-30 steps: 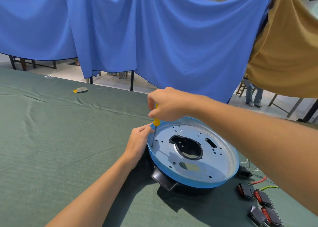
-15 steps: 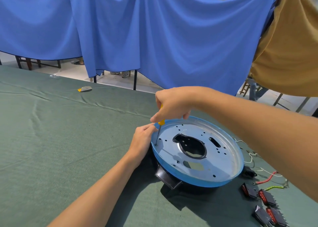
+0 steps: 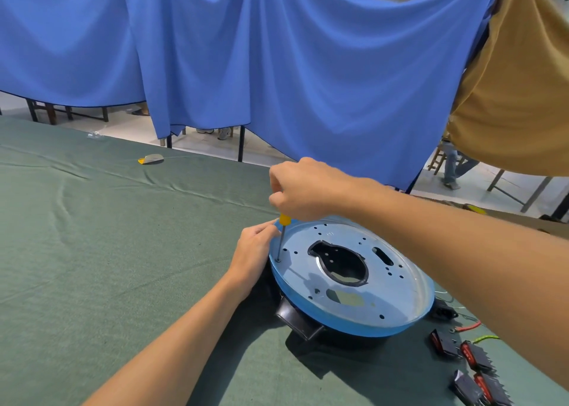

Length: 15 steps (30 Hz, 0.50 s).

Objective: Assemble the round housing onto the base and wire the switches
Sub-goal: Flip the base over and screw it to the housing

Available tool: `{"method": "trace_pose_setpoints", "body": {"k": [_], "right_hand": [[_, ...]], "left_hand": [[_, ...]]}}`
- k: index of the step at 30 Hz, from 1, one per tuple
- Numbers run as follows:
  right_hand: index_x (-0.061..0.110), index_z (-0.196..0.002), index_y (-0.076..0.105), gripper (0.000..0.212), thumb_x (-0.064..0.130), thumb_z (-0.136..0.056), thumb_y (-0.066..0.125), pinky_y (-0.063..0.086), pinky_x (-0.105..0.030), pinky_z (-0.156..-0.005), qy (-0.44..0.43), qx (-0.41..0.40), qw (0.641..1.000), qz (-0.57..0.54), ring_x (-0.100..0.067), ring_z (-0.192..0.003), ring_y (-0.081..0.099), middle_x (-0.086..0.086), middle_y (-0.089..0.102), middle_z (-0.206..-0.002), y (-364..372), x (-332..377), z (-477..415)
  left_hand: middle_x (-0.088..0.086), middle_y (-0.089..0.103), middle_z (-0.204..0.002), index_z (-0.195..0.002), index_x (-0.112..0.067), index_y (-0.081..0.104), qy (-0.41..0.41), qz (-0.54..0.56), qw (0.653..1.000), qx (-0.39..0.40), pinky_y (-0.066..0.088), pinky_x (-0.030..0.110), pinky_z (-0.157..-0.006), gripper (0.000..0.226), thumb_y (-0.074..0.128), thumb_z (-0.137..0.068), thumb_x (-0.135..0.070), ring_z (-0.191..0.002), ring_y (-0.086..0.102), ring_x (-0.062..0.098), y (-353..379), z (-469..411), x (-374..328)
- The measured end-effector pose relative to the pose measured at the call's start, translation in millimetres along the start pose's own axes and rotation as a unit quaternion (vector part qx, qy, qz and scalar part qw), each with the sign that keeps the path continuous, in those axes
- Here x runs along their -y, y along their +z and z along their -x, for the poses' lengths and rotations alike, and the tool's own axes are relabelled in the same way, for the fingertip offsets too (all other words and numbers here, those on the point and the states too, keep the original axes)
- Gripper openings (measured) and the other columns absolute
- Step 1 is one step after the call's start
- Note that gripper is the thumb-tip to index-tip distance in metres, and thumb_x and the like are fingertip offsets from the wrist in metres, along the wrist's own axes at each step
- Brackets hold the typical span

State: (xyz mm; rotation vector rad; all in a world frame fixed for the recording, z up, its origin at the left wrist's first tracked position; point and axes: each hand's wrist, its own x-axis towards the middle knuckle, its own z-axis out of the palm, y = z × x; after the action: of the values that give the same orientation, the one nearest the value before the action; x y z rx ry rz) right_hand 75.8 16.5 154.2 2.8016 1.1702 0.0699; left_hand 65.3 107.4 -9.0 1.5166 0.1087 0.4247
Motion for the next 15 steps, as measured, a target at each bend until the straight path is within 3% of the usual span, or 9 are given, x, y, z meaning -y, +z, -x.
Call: {"method": "trace_pose_setpoints", "body": {"k": [3, 5, 7, 9, 10, 11, 13, 15], "right_hand": [[0.012, -0.113, 0.051, 0.032, 0.037, -0.092, 0.054, 0.044, -0.023, -0.046, 0.013, 0.091, 0.996, -0.013, -0.016, -0.062, 0.06, -0.007, 0.062, -0.092, -13.1, -0.5, 1.3], [0.012, -0.113, 0.056, 0.028, 0.03, -0.091, 0.056, 0.045, -0.021, -0.045, -0.03, 0.095, 0.995, 0.014, -0.017, -0.063, 0.06, -0.011, 0.063, -0.094, -18.4, 0.2, 1.2], [0.009, -0.092, 0.064, 0.017, 0.023, -0.089, 0.056, 0.043, -0.029, -0.053, -0.085, 0.026, 0.995, 0.044, -0.025, -0.074, 0.058, -0.011, 0.062, -0.082, -10.9, 0.8, -0.1], [0.007, -0.065, 0.048, 0.024, 0.017, -0.087, 0.052, 0.032, -0.031, -0.05, -0.093, -0.022, 0.994, 0.048, -0.029, -0.069, 0.044, -0.011, 0.045, -0.063, -1.6, 3.3, -0.5], [0.01, -0.061, 0.038, 0.029, 0.015, -0.087, 0.05, 0.027, -0.03, -0.048, -0.081, -0.029, 0.996, 0.039, -0.029, -0.066, 0.039, -0.01, 0.037, -0.059, 1.5, 4.4, -0.1], [0.012, -0.06, 0.033, 0.031, 0.013, -0.087, 0.048, 0.025, -0.029, -0.046, -0.06, -0.029, 0.997, 0.025, -0.028, -0.065, 0.038, -0.009, 0.035, -0.059, 2.5, 4.3, -0.1], [0.011, -0.06, 0.041, 0.032, 0.016, -0.092, 0.046, 0.031, -0.026, -0.041, -0.008, 0.003, 1.0, 0.013, -0.02, -0.054, 0.047, -0.008, 0.046, -0.054, -0.6, 0.4, -1.1], [0.009, -0.058, 0.053, 0.045, 0.033, -0.095, 0.048, 0.039, -0.02, -0.042, 0.017, 0.074, 0.997, 0.007, -0.015, -0.036, 0.047, -0.002, 0.053, -0.041, -7.8, -7.5, 2.9]], "left_hand": [[-0.001, 0.056, -0.062, -0.056, -0.009, 0.056, -0.012, 0.009, 1.0, -0.01, 0.037, 0.028, -0.064, 0.024, 0.05, -0.077, -0.021, -0.061, 0.048, 0.011, 0.3, 0.1, -2.3], [-0.003, 0.055, -0.06, -0.053, -0.015, 0.055, -0.014, 0.008, 1.0, -0.017, 0.037, 0.029, -0.064, 0.029, 0.051, -0.082, -0.019, -0.06, 0.047, 0.011, 0.0, -1.0, -0.4], [0.001, 0.051, -0.062, -0.056, -0.016, 0.053, -0.017, 0.006, 1.0, -0.019, 0.034, 0.032, -0.067, 0.025, 0.051, -0.079, -0.024, -0.064, 0.044, 0.014, 0.5, 0.0, -1.1], [0.0, 0.056, -0.063, -0.055, -0.018, 0.057, -0.019, 0.003, 1.0, -0.013, 0.036, 0.034, -0.067, 0.022, 0.05, -0.073, -0.029, -0.065, 0.048, 0.014, 0.4, 0.7, -3.9], [-0.004, 0.061, -0.062, -0.052, -0.022, 0.061, -0.024, 0.004, 1.0, -0.009, 0.039, 0.033, -0.066, 0.024, 0.049, -0.072, -0.029, -0.064, 0.051, 0.012, 0.4, 1.1, -4.3], [-0.006, 0.064, -0.063, -0.054, -0.022, 0.064, -0.03, 0.005, 1.0, -0.006, 0.041, 0.033, -0.067, 0.025, 0.049, -0.072, -0.028, -0.064, 0.053, 0.011, 0.6, 1.9, -5.3], [-0.002, 0.067, -0.069, -0.061, -0.019, 0.07, -0.036, 0.017, 0.999, -0.003, 0.042, 0.034, -0.07, 0.023, 0.05, -0.071, -0.026, -0.069, 0.056, 0.014, 1.0, 3.0, -6.9], [0.003, 0.066, -0.072, -0.066, -0.013, 0.071, -0.039, 0.026, 0.999, -0.01, 0.041, 0.035, -0.07, 0.023, 0.051, -0.069, -0.025, -0.071, 0.055, 0.018, 1.2, 3.4, -6.5]]}}
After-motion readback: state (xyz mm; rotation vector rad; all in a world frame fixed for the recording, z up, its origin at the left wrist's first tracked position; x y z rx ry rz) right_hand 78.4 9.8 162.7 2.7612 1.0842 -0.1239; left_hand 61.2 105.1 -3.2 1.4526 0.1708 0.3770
